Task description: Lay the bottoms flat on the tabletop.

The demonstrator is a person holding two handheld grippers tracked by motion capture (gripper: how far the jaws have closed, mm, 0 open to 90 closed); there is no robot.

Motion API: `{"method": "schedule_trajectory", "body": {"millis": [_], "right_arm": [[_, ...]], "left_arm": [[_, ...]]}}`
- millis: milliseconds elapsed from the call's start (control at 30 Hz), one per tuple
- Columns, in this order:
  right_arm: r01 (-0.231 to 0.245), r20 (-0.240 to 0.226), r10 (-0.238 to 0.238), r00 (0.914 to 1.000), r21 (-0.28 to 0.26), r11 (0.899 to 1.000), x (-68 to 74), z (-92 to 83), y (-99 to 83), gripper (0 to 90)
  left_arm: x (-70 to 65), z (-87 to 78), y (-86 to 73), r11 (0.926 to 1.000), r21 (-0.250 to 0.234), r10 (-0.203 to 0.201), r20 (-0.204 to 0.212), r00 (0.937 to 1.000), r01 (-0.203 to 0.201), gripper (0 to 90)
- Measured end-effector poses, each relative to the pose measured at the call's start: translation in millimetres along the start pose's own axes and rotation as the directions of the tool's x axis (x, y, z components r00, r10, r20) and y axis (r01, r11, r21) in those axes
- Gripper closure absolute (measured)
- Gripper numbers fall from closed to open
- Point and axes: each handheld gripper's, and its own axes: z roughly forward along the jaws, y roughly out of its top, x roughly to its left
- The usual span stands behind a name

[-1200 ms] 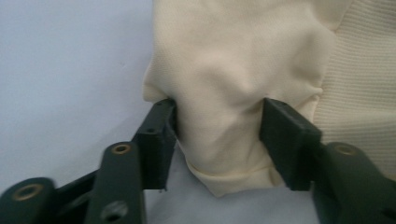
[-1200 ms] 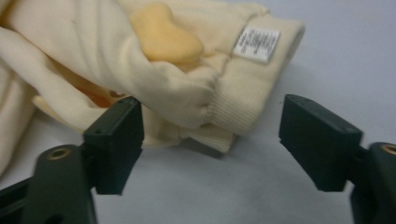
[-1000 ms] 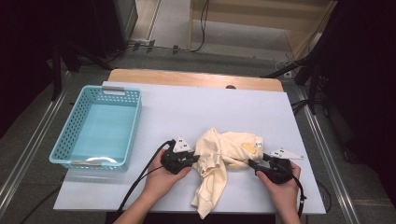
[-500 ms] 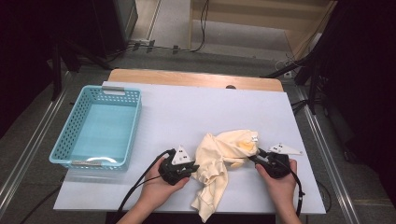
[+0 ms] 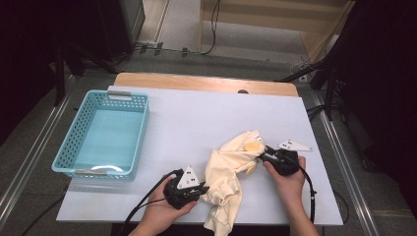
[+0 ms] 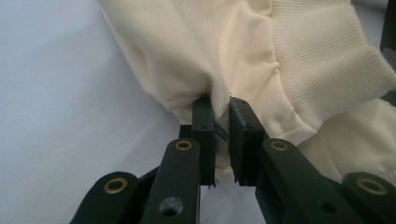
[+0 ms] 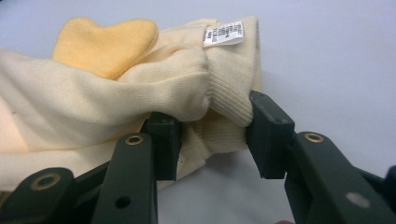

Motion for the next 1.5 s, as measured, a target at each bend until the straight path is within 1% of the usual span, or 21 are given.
{"method": "schedule_trajectory", "body": {"millis": [133, 200, 267, 333, 400, 500, 567, 633, 700, 800, 933, 1000, 1067, 1100, 1167, 1233, 1333, 1367, 1400, 1467, 1500], "right_arm": [[0.017, -0.005, -0.018, 0.9998, -0.004, 1.000, 1.3, 8.5, 5.7, 56.5], [0.030, -0.011, -0.030, 0.9995, -0.004, 1.000, 3.6, 11.6, 9.1, 56.1], [0.040, -0.018, -0.040, 0.9990, -0.004, 0.999, 4.7, 12.7, 11.1, 53.5], [0.048, -0.016, -0.048, 0.9987, 0.000, 0.999, 4.1, 12.0, 11.4, 48.7], [0.050, -0.017, -0.050, 0.9986, 0.010, 0.999, 3.5, 9.3, 10.1, 44.7], [0.052, -0.017, -0.052, 0.9985, 0.011, 0.999, 2.3, 2.6, 6.9, 39.5], [0.056, -0.005, -0.056, 0.9984, 0.006, 0.998, 2.3, -2.9, 5.1, 36.5], [0.048, 0.001, -0.048, 0.9989, -0.010, 0.999, 1.7, -9.7, 3.1, 33.8], [0.037, 0.003, -0.037, 0.9993, -0.016, 0.999, -0.5, -15.2, 0.6, 32.1], [0.003, 0.001, -0.003, 1.0000, -0.014, 1.000, -2.1, -21.6, -4.7, 29.4], [-0.011, -0.015, 0.011, 0.9998, -0.010, 1.000, 0.6, -26.5, -11.7, 27.5], [-0.025, -0.020, 0.025, 0.9995, -0.011, 1.000, 4.0, -26.6, -14.6, 24.3], [-0.021, -0.014, 0.021, 0.9997, -0.008, 1.000, 8.4, -24.8, -16.6, 19.7], [-0.026, -0.010, 0.026, 0.9996, -0.004, 1.000, 11.0, -23.7, -17.1, 19.7], [-0.028, -0.001, 0.028, 0.9996, 0.005, 1.000, 14.2, -21.2, -18.0, 19.9], [-0.044, -0.005, 0.044, 0.9990, 0.018, 0.999, 16.4, -18.5, -18.9, 22.8], [-0.063, -0.017, 0.064, 0.9978, 0.049, 0.997, 19.2, -12.8, -20.8, 28.7], [-0.062, -0.021, 0.064, 0.9978, 0.056, 0.997, 20.5, -11.2, -20.9, 32.6], [-0.047, -0.030, 0.049, 0.9984, 0.057, 0.997, 21.5, -10.3, -20.5, 37.0], [-0.055, -0.043, 0.058, 0.9974, 0.065, 0.996, 24.1, -8.8, -19.8, 42.1], [-0.056, -0.042, 0.059, 0.9974, 0.069, 0.996, 25.3, -7.9, -19.4, 45.9]], "left_arm": [[-5.2, 1.4, -1.4, 0.9997, 0.014, 0.018, 0.022, 0.9996, -0.019, 82.2], [-6.6, 3.0, -1.7, 0.9995, 0.018, 0.024, 0.048, 0.9986, -0.025, 82.0], [-6.1, 2.4, -0.6, 0.9993, 0.020, 0.031, 0.049, 0.9983, -0.032, 81.4], [-2.9, 0.0, 1.7, 0.9997, 0.012, 0.019, 0.056, 0.9982, -0.020, 77.0], [0.1, -3.3, 4.6, 0.9999, -0.005, 0.016, 0.035, 0.9992, -0.016, 69.2], [4.1, -5.2, 10.6, 0.9997, -0.024, -0.004, 0.015, 0.9999, 0.004, 54.7], [5.2, -5.3, 15.3, 0.9993, -0.038, -0.007, -0.006, 1.0000, 0.006, 48.0], [6.7, -4.4, 20.5, 0.9989, -0.048, -0.005, -0.014, 0.9999, 0.005, 42.5], [8.1, -2.8, 26.6, 0.9982, -0.059, -0.007, -0.024, 0.9997, 0.006, 38.7], [11.0, -0.1, 37.5, 0.9973, -0.074, -0.007, -0.035, 0.9993, 0.005, 35.2], [17.4, 6.2, 51.6, 0.9963, -0.086, -0.007, -0.053, 0.9986, 0.002, 33.1], [22.4, 13.3, 56.0, 0.9976, -0.069, -0.010, -0.057, 0.9983, 0.006, 31.4], [27.3, 21.9, 57.4, 0.9985, -0.052, -0.019, -0.065, 0.9977, 0.015, 29.5], [29.8, 25.9, 57.1, 0.9989, -0.044, -0.021, -0.068, 0.9975, 0.018, 29.5], [33.7, 32.5, 55.0, 0.9992, -0.028, -0.028, -0.065, 0.9975, 0.027, 33.5], [35.6, 37.0, 53.0, 0.9993, -0.012, -0.036, -0.051, 0.9980, 0.036, 34.7], [33.9, 38.1, 51.9, 0.9996, -0.010, -0.026, -0.032, 0.9991, 0.025, 47.6], [33.4, 37.3, 52.0, 0.9997, -0.012, -0.022, -0.027, 0.9994, 0.022, 53.7], [33.0, 36.0, 51.8, 0.9998, -0.013, -0.014, -0.024, 0.9996, 0.013, 60.7], [32.2, 33.8, 50.4, 0.9998, -0.017, -0.006, -0.009, 0.9999, 0.006, 74.1], [32.1, 32.5, 49.3, 0.9998, -0.021, -0.003, -0.003, 1.0000, 0.003, 77.3]]}}
